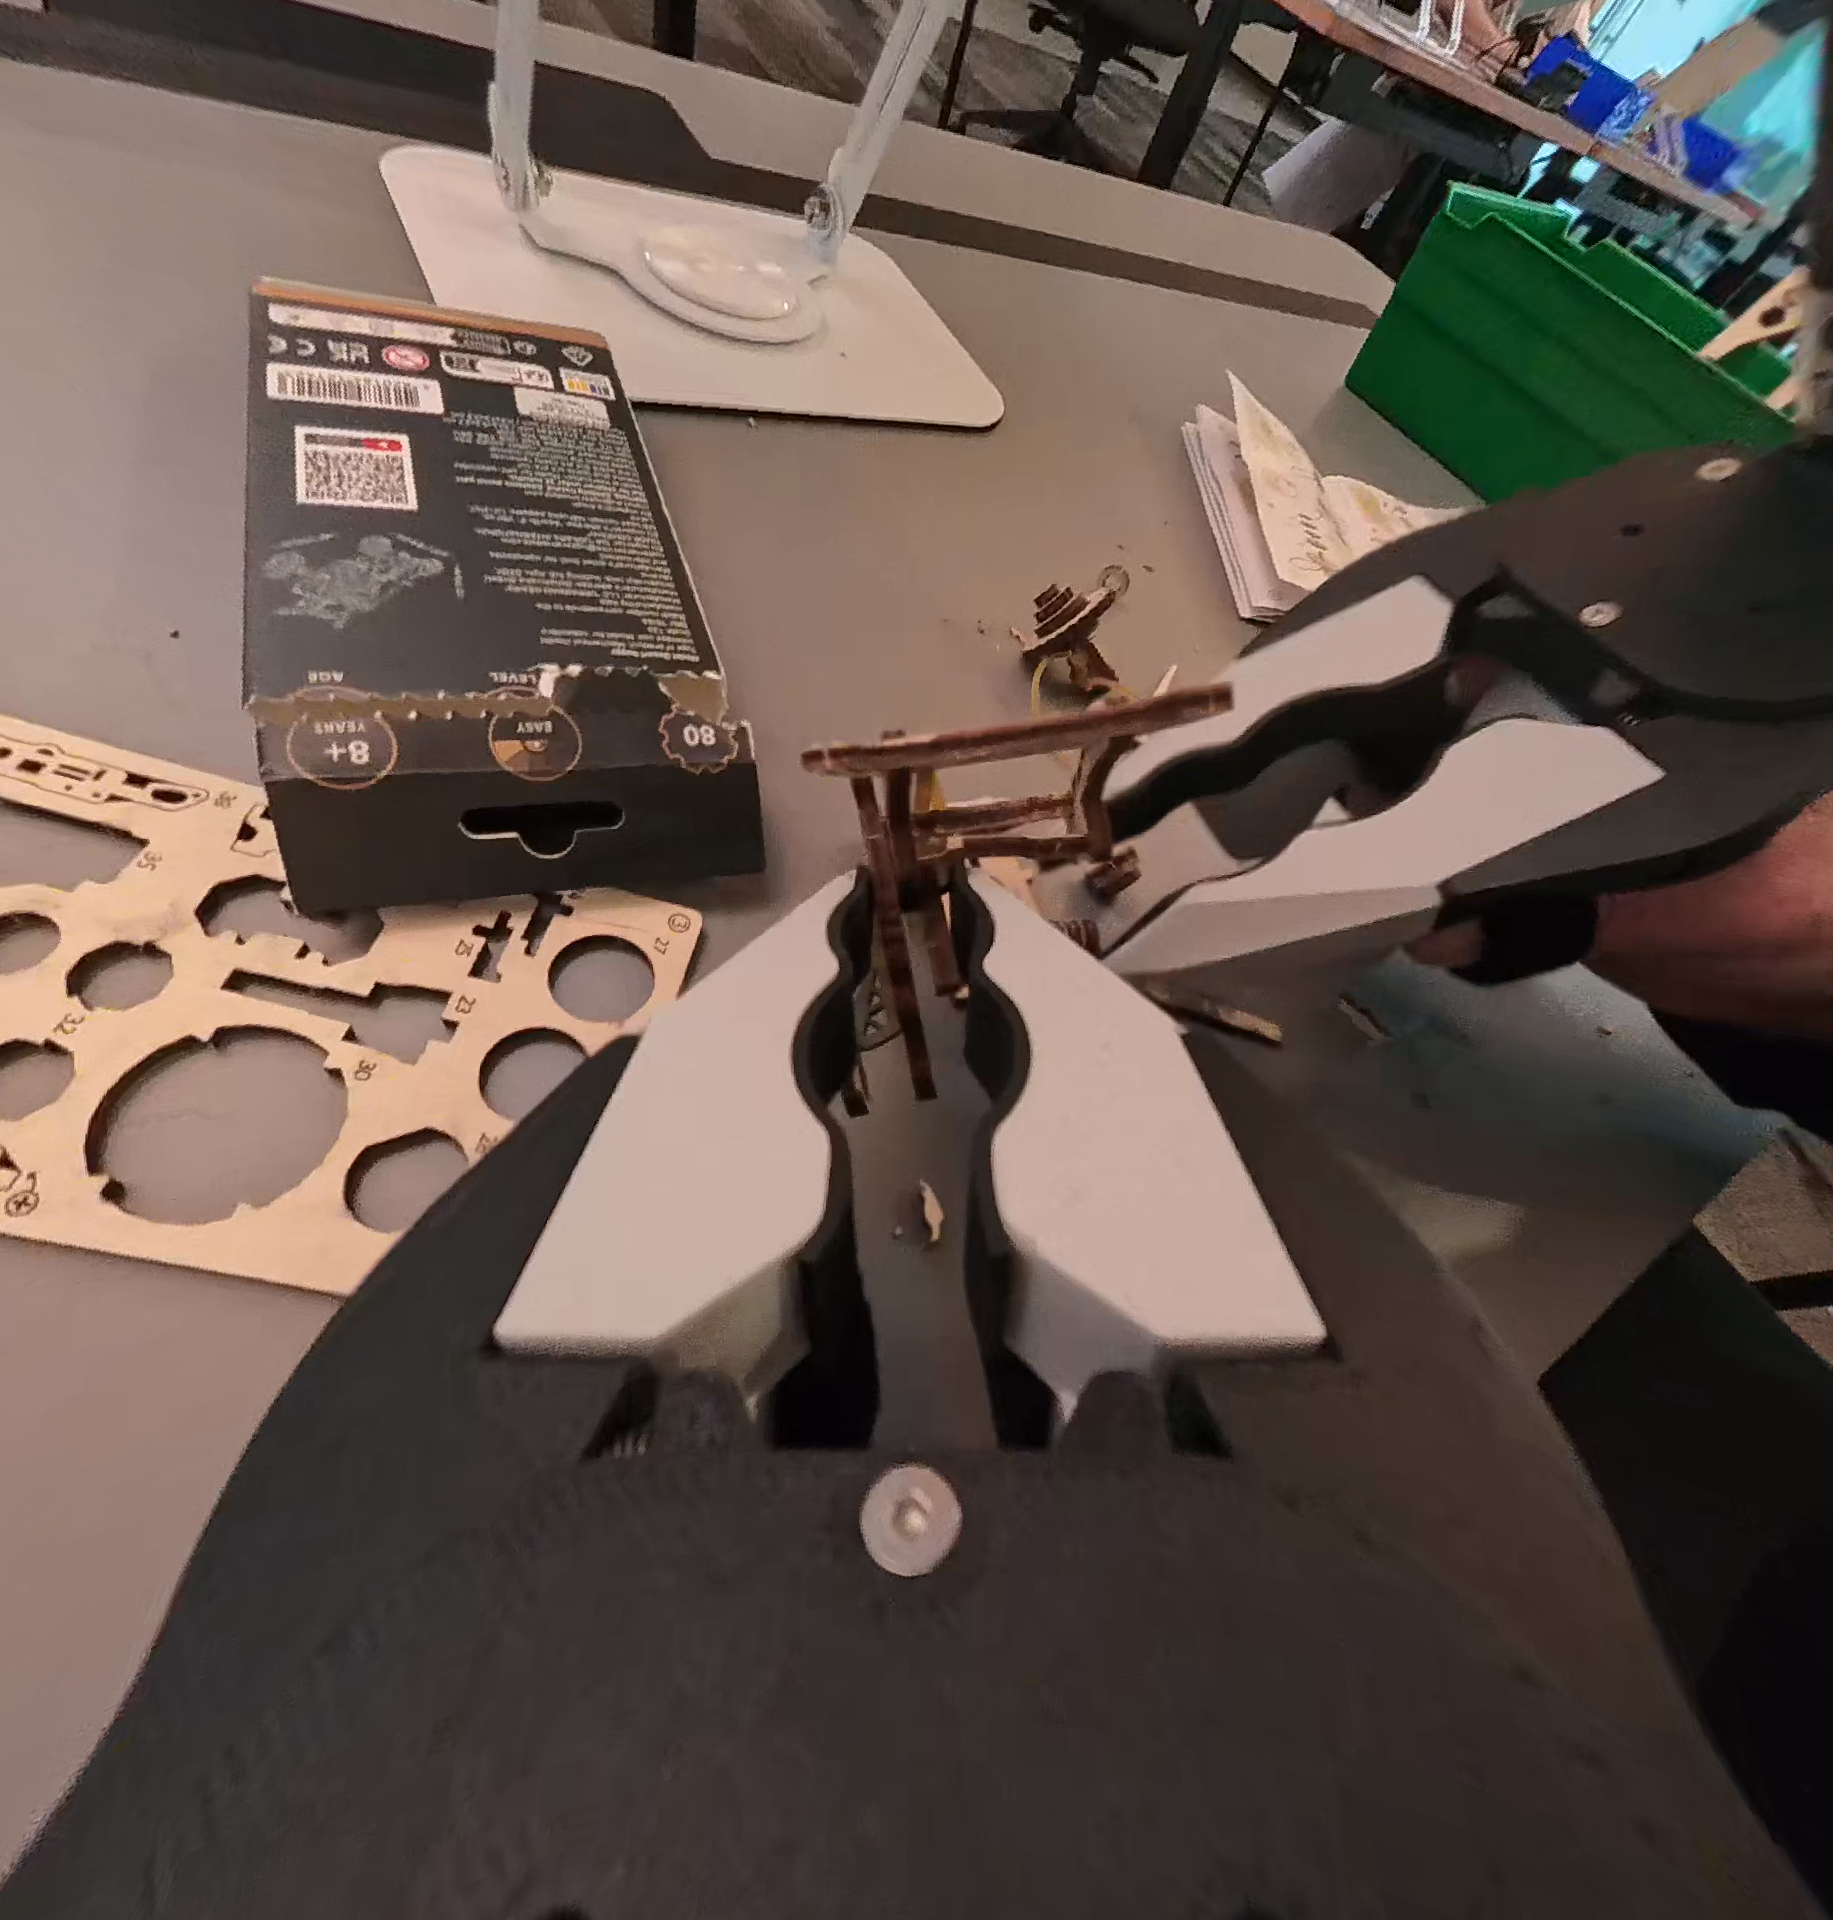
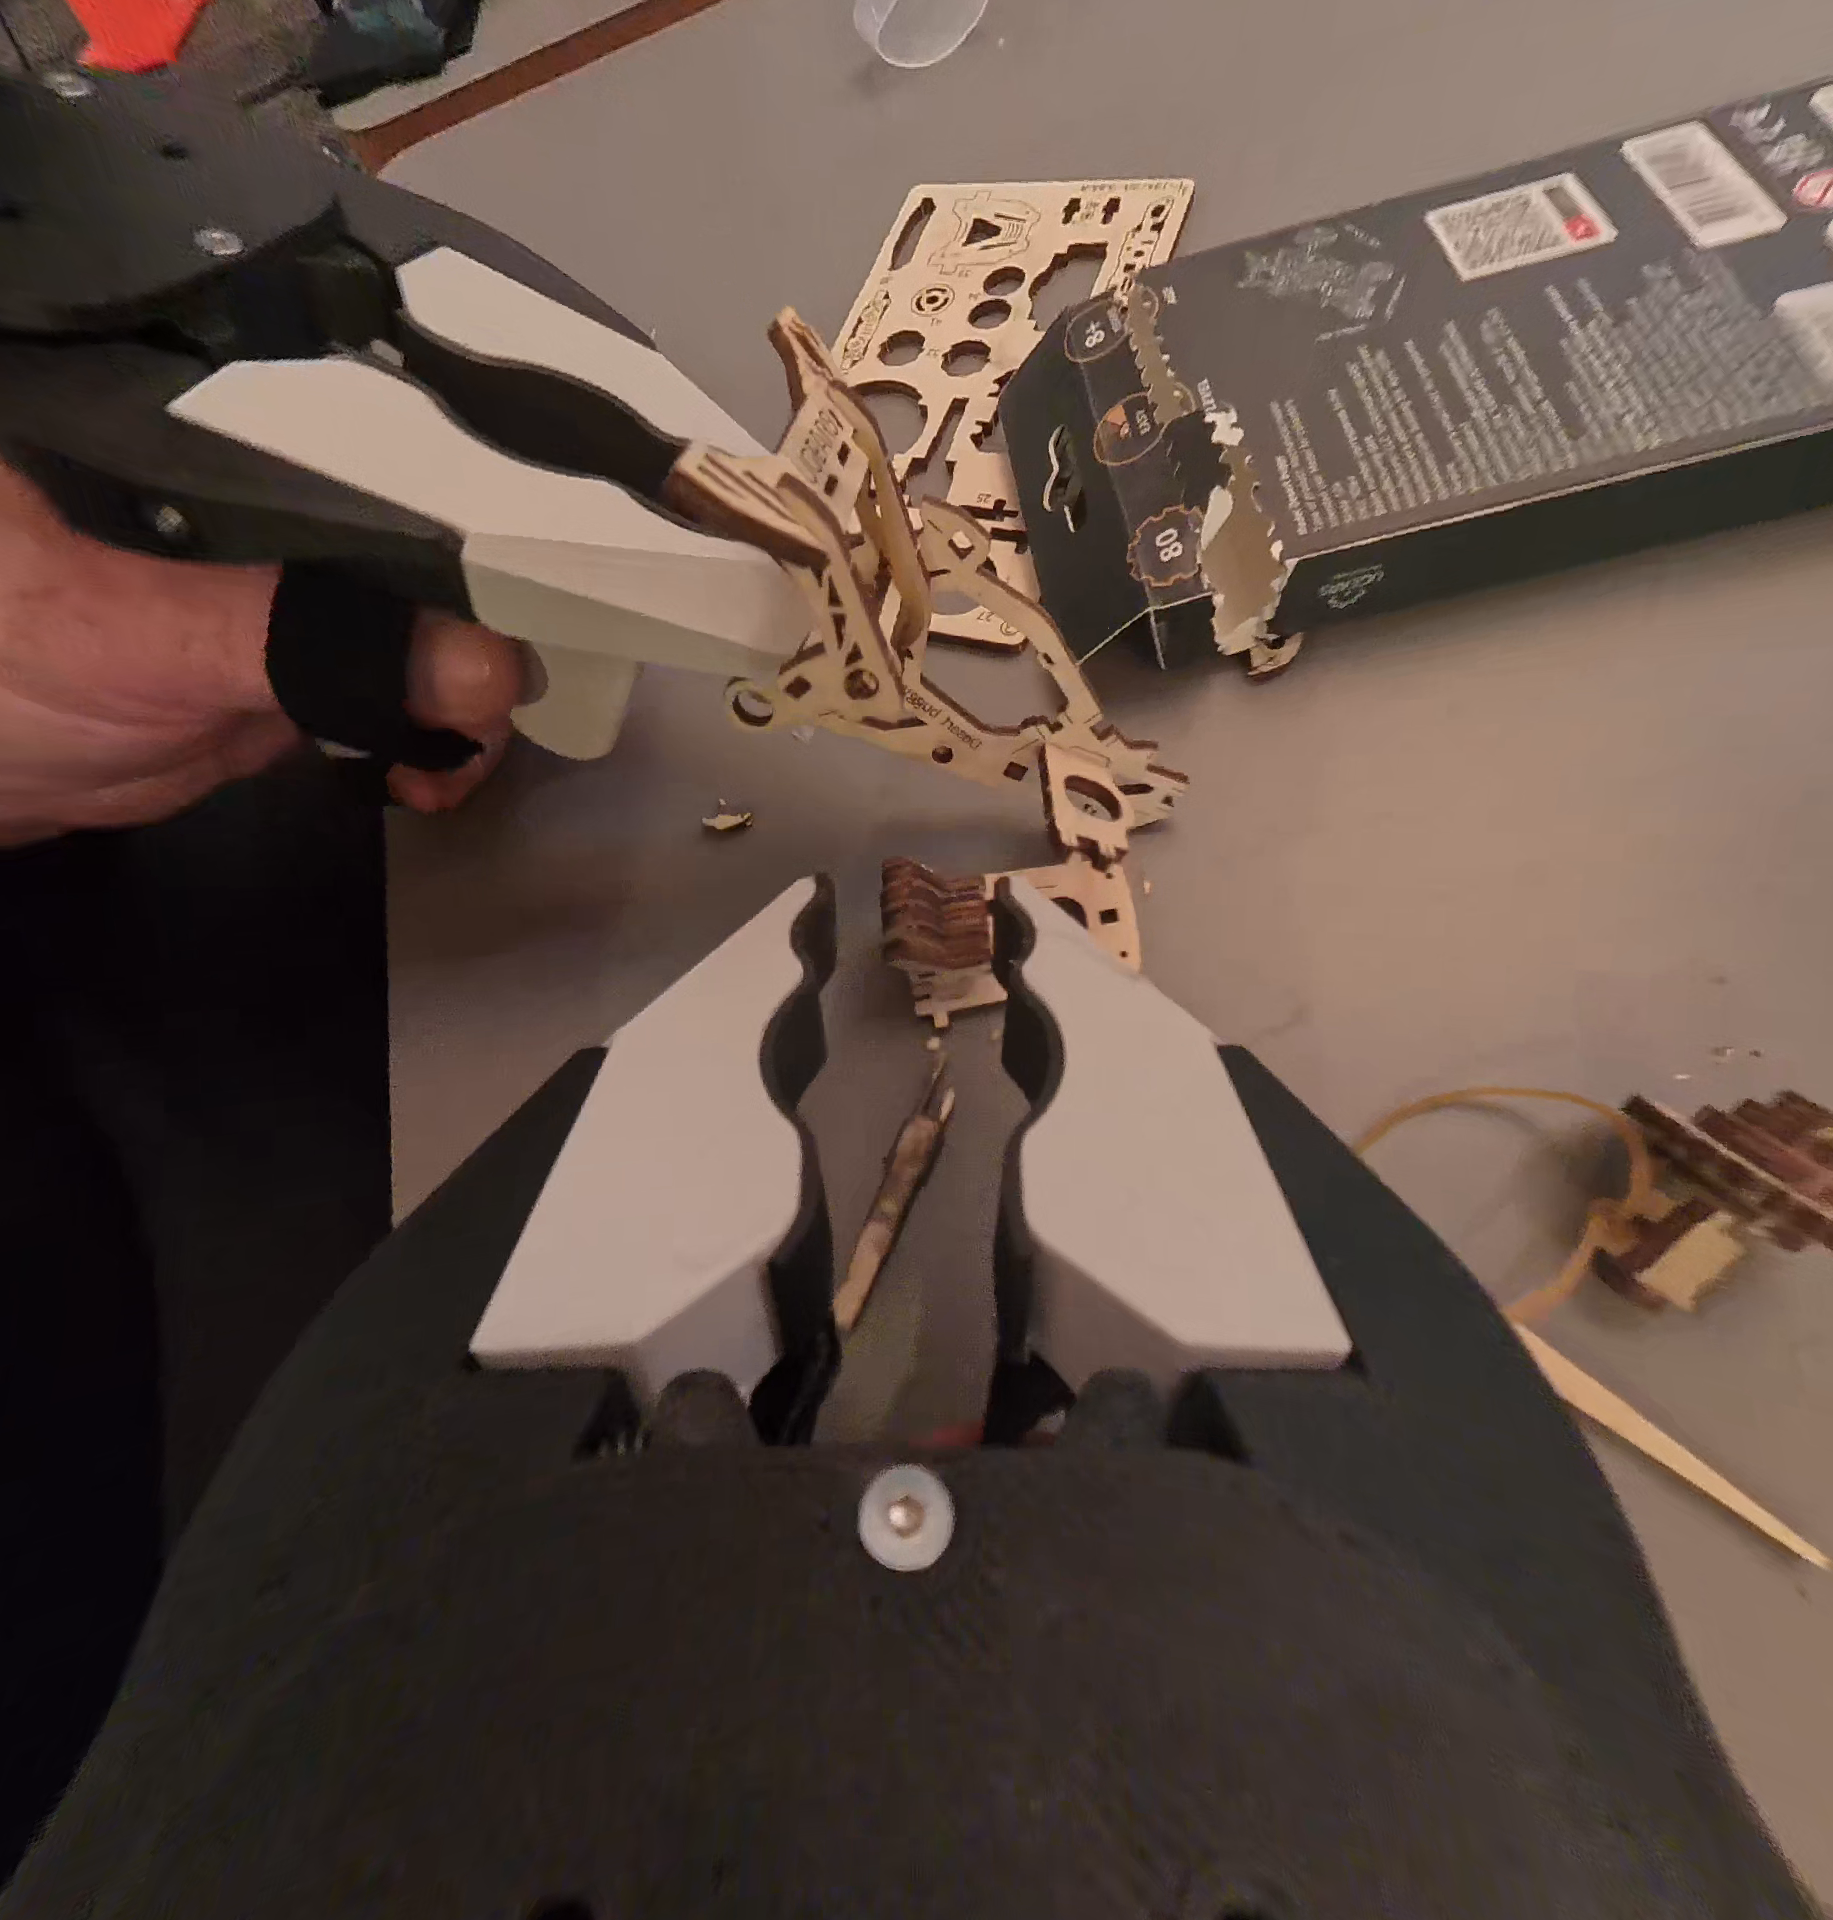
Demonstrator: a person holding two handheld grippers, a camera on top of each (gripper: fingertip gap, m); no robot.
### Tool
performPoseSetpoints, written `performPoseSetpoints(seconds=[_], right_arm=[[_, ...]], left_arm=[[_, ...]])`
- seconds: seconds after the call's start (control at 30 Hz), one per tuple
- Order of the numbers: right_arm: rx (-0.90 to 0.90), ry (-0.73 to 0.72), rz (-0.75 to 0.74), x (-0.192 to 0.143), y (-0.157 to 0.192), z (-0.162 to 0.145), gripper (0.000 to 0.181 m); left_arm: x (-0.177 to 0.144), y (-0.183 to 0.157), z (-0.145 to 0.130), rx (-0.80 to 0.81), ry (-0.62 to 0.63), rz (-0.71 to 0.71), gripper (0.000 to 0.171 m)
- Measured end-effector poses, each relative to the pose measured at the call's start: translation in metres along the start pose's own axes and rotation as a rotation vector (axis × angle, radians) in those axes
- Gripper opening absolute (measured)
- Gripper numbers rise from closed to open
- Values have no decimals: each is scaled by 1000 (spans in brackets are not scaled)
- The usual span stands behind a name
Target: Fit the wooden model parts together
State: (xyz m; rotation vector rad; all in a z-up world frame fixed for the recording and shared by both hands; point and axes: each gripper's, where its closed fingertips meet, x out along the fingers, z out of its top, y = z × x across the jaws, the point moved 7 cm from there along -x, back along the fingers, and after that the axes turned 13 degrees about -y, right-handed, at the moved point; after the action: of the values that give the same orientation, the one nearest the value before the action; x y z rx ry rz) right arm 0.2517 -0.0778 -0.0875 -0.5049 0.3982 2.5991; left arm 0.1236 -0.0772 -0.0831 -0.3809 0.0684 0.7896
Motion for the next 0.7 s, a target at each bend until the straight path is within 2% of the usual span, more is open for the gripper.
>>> performPoseSetpoints(seconds=[0.07,0.2,0.3,0.37,0.47,0.7], right_arm=[[-74,3,-24,-8,-4,2,31],[-163,107,-10,-7,-13,-10,42],[-203,162,-16,1,-12,-15,60],[-234,183,-17,6,-12,-15,58],[-211,186,4,10,-15,-14,45],[-96,156,-19,12,-20,-11,45]], left_arm=[[-2,3,-2,-42,19,-5,12],[-4,7,-7,-123,58,-13,11],[-6,9,-11,-140,95,-10,10],[-6,9,-12,-143,111,-14,10],[-5,10,-12,-161,114,-29,10],[-12,3,-13,-32,117,-4,10]])
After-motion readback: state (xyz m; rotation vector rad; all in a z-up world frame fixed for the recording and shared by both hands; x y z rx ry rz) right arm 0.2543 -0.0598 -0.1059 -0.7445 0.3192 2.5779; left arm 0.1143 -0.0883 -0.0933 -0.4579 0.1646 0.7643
